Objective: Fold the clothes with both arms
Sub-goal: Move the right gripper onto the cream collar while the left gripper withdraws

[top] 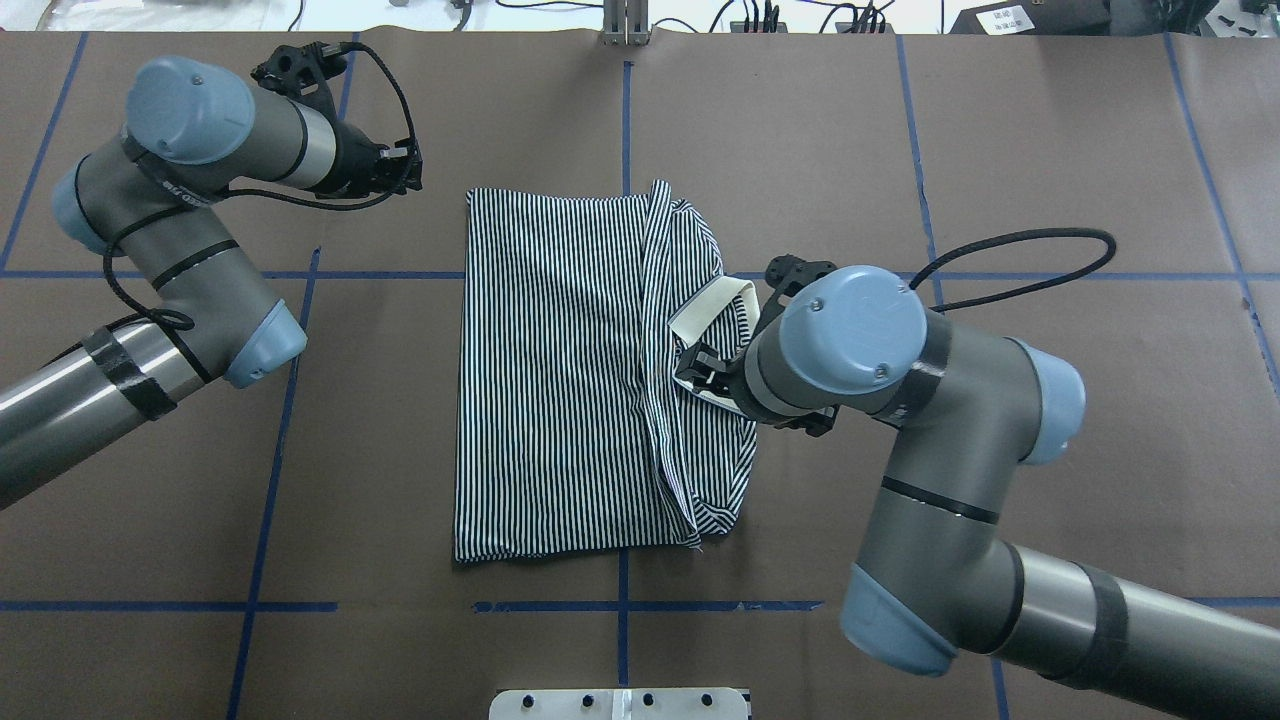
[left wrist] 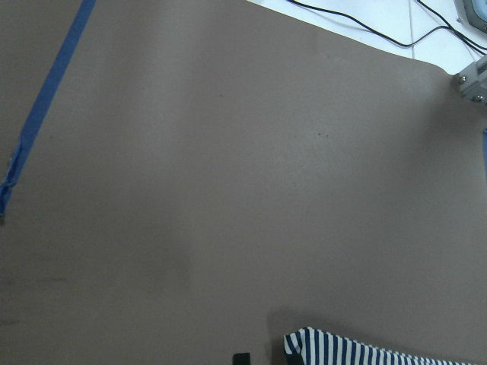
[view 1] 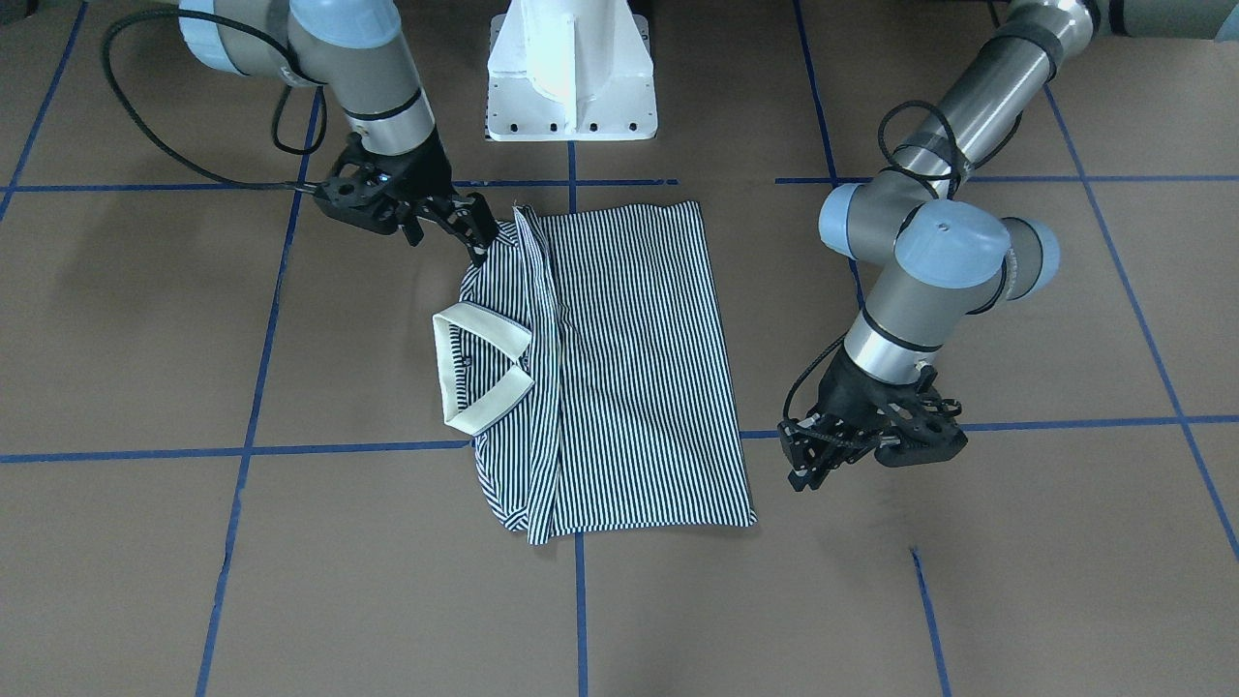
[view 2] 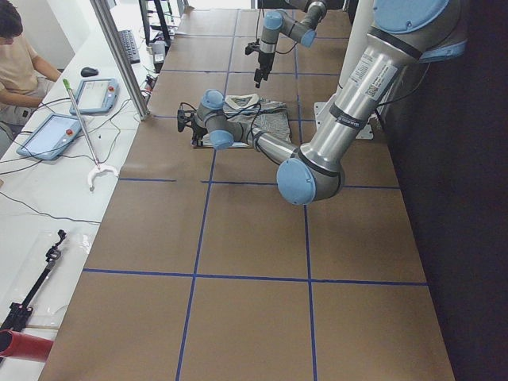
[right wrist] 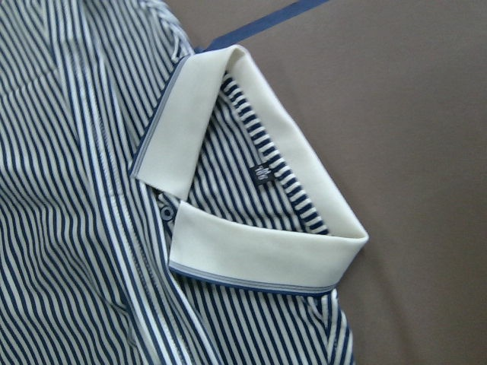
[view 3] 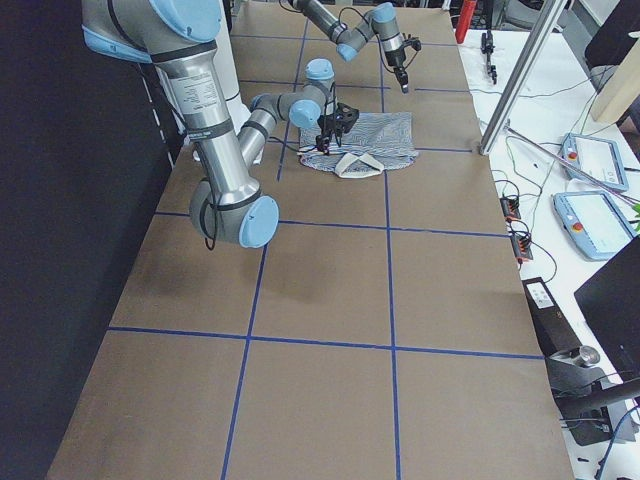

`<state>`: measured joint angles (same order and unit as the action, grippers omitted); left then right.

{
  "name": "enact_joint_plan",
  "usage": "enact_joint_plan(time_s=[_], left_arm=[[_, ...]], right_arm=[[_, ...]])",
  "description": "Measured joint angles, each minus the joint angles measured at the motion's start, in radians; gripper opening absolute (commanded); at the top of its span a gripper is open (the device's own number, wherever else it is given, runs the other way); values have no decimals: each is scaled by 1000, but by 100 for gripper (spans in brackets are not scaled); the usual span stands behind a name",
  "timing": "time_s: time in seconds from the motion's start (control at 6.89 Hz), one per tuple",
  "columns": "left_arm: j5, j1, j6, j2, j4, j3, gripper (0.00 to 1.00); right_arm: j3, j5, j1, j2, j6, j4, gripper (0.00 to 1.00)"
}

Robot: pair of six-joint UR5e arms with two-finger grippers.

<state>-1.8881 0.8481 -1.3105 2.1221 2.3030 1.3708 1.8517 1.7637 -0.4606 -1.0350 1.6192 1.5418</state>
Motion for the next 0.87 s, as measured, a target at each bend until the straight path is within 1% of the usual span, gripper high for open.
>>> enact_joint_plan(time_s=[0.15, 0.44, 0.58, 0.87], left_arm=[[-3, 1, 0, -16, 0, 19, 28], [-5, 2, 0, -26, 0, 29, 28], [-5, 2, 0, -27, 0, 29, 28], [-5, 3, 0, -28, -1, 30, 28]], right_arm=[[-54, -14, 18, 55, -75, 28, 100], [-128, -23, 34, 142, -237, 135, 100], [-164, -24, 38, 167, -293, 161, 100], [-261, -36, 47, 233, -341, 175, 100]])
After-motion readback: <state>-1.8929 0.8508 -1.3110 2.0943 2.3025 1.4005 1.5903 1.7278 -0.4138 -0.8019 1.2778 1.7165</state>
